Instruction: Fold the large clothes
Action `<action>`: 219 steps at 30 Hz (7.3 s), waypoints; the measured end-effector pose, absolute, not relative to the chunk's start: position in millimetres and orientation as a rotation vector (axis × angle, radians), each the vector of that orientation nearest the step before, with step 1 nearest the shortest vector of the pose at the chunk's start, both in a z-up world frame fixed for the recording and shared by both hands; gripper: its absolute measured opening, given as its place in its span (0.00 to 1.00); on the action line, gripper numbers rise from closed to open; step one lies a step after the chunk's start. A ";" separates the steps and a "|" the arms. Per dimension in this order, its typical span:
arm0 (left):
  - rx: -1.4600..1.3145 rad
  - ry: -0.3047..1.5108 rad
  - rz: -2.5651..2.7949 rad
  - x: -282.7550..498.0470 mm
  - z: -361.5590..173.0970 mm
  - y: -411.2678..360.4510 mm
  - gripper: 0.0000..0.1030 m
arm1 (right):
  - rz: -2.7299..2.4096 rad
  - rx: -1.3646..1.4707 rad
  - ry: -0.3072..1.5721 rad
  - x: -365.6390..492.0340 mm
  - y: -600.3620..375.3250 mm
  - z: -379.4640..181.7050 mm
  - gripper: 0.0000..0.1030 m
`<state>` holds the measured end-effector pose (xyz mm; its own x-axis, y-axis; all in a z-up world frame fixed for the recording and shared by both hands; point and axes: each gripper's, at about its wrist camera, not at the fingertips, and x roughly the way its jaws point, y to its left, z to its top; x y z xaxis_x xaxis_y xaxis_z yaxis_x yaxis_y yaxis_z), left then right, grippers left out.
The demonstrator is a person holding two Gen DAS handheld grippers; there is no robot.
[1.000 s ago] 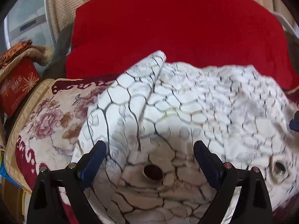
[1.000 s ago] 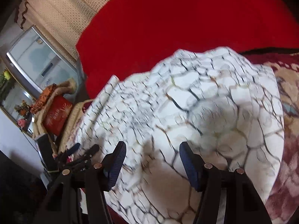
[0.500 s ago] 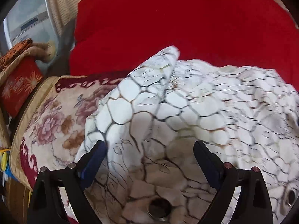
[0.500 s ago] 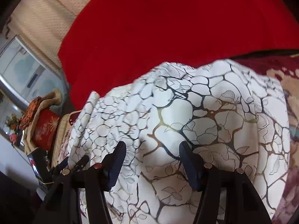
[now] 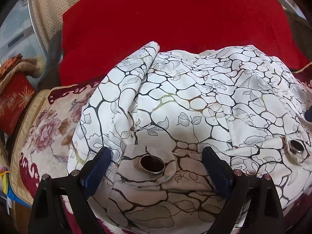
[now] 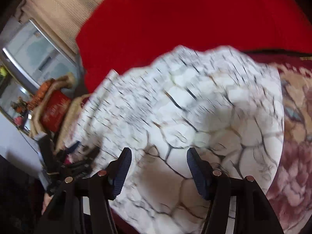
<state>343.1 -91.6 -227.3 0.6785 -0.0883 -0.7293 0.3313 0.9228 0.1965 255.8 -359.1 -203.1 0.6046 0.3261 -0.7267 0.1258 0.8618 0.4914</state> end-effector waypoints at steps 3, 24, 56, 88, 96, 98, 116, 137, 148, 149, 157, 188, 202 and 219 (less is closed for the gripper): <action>0.299 0.775 -0.238 340.6 -220.4 -91.1 0.92 | 0.133 0.535 0.913 255.0 -358.8 -201.6 0.60; 0.278 0.719 -0.250 333.2 -207.2 -96.7 0.92 | 0.185 0.553 0.818 258.0 -347.3 -181.7 0.61; 0.196 0.730 -0.138 343.0 -204.1 -60.9 0.92 | 0.189 0.497 0.858 268.9 -306.9 -193.2 0.62; 0.293 0.719 -0.116 339.2 -211.7 -72.7 0.92 | 0.101 0.497 0.901 242.1 -362.1 -197.8 0.61; 0.297 0.703 -0.120 337.5 -210.8 -71.9 0.92 | 0.106 0.498 0.874 240.1 -363.3 -190.0 0.61; 0.248 0.675 -0.107 338.4 -201.7 -61.8 0.92 | 0.085 0.522 0.841 236.7 -372.1 -185.3 0.61; -0.079 0.801 0.031 373.4 -214.5 31.7 0.92 | -0.007 0.778 0.868 235.4 -433.0 -212.8 0.61; -0.365 0.988 -0.311 409.6 -242.8 27.3 0.92 | 0.076 0.563 0.878 264.7 -330.7 -203.8 0.62; -0.469 0.992 -0.331 417.3 -247.4 25.9 0.71 | 0.113 0.616 0.881 260.5 -340.3 -203.4 0.62; -0.482 0.995 -0.326 419.1 -248.3 26.6 0.72 | 0.112 0.611 0.882 261.4 -338.9 -203.3 0.62; -0.523 0.974 -0.358 424.9 -250.7 19.5 0.90 | 0.117 0.618 0.882 260.6 -341.9 -203.7 0.62; -0.376 0.899 -0.457 404.0 -242.5 -10.7 0.55 | 0.156 0.633 0.884 254.6 -349.4 -203.4 0.62; -0.279 0.750 -0.553 366.4 -197.0 -32.3 0.25 | 0.192 0.640 0.872 250.2 -354.2 -204.6 0.62; 0.347 0.619 -0.581 266.8 -195.2 -170.3 0.23 | 0.254 0.888 0.776 237.9 -415.7 -197.5 0.66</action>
<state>266.8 -170.3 -195.2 0.6645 -0.4027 -0.6295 0.6026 0.7870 0.1326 237.9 -415.7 -197.5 0.7051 0.5015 -0.5013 0.1079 0.6228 0.7749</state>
